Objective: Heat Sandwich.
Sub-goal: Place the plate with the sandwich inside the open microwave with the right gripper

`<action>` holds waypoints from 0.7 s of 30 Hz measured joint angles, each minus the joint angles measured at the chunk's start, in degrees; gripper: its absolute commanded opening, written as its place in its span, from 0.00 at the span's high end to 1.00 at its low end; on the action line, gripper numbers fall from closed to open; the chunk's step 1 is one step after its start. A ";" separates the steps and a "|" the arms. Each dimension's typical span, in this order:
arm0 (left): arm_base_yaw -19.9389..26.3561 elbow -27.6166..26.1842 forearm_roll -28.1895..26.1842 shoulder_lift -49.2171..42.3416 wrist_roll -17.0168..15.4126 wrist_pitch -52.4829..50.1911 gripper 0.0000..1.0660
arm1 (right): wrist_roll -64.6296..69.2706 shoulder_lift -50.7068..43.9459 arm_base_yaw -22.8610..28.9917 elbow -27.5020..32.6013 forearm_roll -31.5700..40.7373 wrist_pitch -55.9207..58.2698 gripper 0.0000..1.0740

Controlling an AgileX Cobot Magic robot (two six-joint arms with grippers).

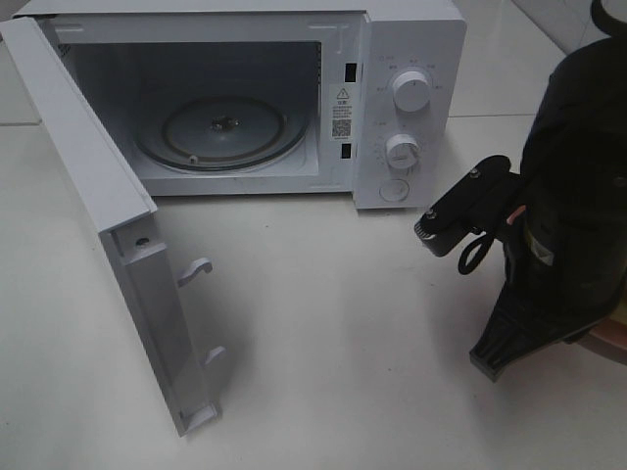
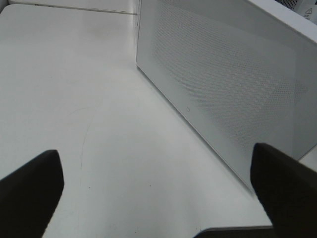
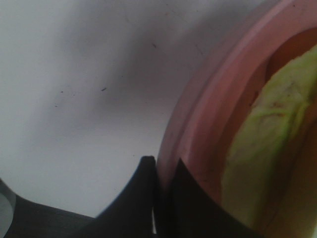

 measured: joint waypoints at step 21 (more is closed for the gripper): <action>0.00 0.00 0.00 0.00 0.00 0.00 0.09 | -4.30 -0.17 15.64 0.00 -1.03 0.17 1.00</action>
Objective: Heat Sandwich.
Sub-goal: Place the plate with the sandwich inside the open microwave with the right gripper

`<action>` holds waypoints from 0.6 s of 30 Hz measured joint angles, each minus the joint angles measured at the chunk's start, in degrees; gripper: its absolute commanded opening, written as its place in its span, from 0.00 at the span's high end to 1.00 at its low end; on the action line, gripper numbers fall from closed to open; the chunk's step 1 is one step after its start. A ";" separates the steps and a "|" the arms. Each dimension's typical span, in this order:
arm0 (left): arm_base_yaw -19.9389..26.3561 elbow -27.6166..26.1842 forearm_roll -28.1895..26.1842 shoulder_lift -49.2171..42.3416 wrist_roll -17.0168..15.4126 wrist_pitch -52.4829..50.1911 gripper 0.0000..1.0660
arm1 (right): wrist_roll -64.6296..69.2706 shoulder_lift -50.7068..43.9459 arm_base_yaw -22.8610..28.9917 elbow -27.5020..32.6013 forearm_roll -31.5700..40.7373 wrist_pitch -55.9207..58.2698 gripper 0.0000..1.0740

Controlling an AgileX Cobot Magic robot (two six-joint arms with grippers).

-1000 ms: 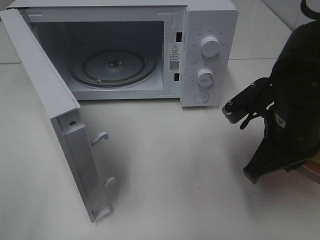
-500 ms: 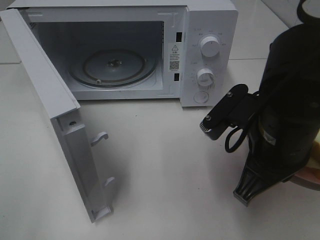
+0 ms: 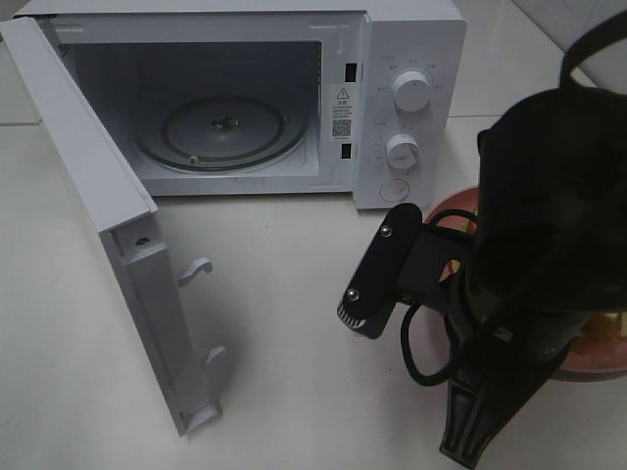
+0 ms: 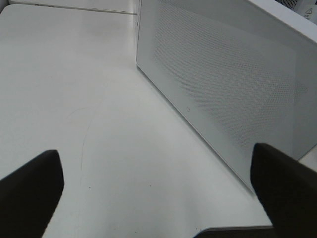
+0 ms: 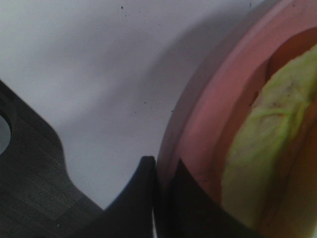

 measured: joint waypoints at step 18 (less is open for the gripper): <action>0.00 0.00 0.00 0.00 0.00 0.00 0.09 | -21.54 0.00 0.23 0.29 -3.67 -8.82 1.00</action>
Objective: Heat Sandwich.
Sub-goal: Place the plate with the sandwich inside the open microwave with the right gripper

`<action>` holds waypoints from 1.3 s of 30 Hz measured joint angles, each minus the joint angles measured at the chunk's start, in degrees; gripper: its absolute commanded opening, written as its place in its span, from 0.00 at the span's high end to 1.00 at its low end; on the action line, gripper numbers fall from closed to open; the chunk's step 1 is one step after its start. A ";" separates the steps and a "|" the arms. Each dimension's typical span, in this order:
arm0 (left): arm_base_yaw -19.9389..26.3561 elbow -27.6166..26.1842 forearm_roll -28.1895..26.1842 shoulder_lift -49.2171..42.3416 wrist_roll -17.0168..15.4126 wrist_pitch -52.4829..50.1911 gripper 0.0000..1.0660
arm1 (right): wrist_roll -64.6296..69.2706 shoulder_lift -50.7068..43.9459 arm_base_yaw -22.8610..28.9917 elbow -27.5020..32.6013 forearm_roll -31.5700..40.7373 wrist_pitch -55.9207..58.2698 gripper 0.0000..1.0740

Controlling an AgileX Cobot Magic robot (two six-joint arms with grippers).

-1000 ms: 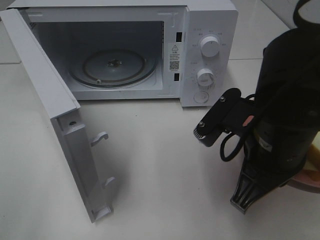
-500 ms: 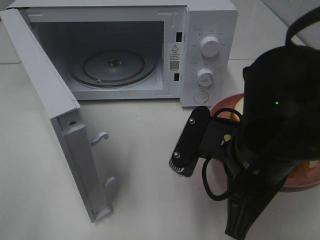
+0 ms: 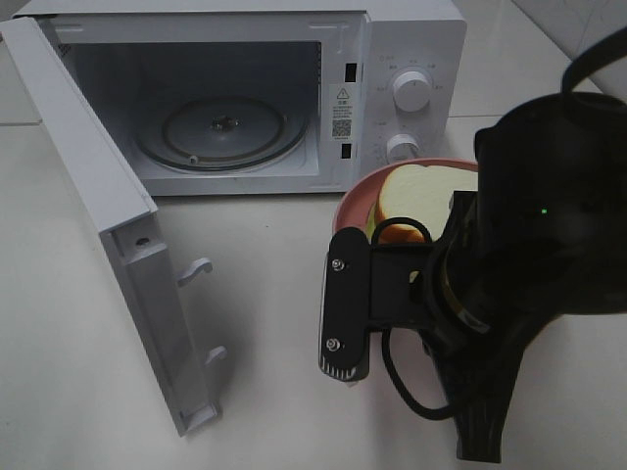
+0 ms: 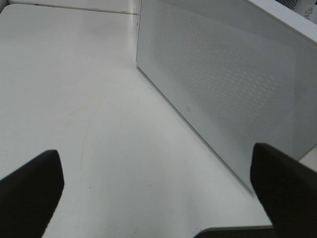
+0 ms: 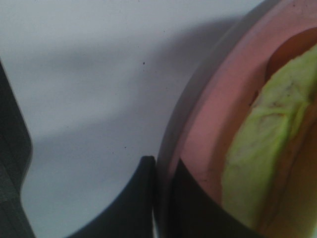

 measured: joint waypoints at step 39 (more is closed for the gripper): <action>0.00 0.00 0.00 0.00 0.00 0.06 0.09 | -51.68 0.00 -11.40 0.23 7.96 -18.05 0.99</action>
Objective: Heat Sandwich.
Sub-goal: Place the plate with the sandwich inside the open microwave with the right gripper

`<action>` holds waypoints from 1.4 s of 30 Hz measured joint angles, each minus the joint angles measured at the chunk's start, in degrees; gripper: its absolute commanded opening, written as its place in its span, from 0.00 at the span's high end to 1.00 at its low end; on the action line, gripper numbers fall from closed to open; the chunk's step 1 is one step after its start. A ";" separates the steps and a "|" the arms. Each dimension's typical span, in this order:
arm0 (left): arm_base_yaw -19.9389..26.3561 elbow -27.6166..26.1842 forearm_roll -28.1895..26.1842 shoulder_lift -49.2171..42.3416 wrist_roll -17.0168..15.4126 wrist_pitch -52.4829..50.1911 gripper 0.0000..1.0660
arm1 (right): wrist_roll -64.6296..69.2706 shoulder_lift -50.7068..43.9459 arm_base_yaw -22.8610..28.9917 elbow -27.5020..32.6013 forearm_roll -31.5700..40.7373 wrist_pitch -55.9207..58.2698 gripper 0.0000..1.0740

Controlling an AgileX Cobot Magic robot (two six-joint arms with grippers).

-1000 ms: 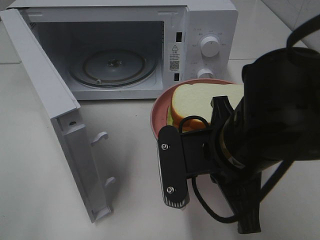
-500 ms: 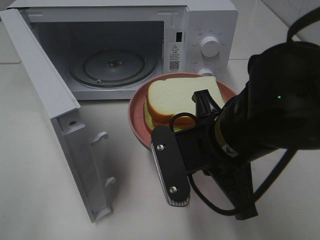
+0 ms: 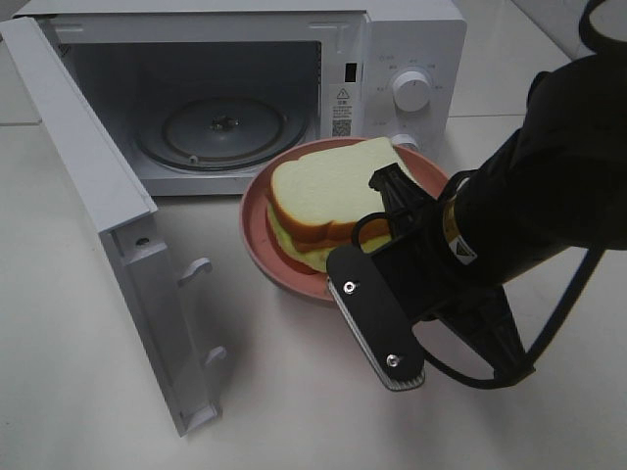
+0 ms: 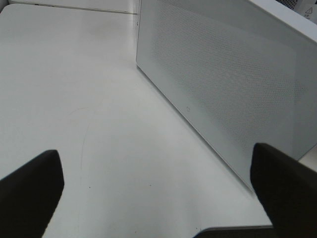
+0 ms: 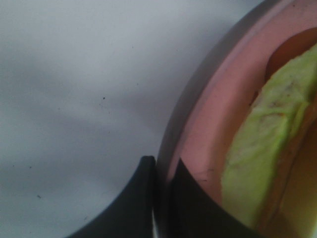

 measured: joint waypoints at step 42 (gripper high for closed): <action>0.00 0.00 0.00 0.00 0.00 0.00 0.09 | -41.08 1.15 -9.34 -2.06 24.81 -6.25 1.00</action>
